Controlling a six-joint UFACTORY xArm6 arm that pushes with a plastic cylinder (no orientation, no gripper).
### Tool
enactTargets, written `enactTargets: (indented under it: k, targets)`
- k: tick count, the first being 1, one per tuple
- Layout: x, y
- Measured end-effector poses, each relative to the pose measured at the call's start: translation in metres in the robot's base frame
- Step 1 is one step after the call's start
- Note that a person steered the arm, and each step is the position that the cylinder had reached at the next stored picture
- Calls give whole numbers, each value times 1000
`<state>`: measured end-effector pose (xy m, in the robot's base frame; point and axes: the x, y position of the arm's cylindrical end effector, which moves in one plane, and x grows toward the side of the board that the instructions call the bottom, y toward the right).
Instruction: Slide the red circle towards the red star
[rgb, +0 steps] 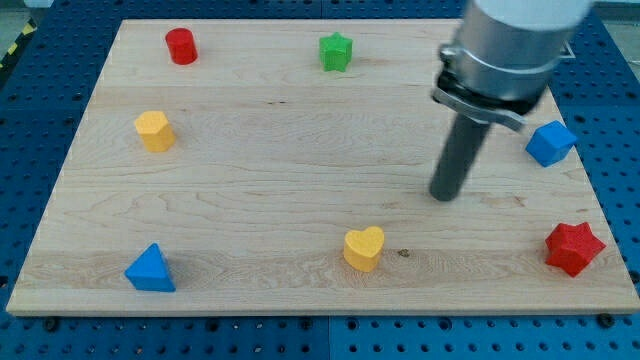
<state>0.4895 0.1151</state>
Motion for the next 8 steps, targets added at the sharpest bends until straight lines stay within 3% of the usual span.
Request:
enactTargets:
  k: [2, 3, 5, 6, 7, 8]
  targets:
    - [-89, -105]
    - [-115, -174]
    - [-128, -343]
    - [-186, -397]
    - [-251, -398]
    - [-269, -373]
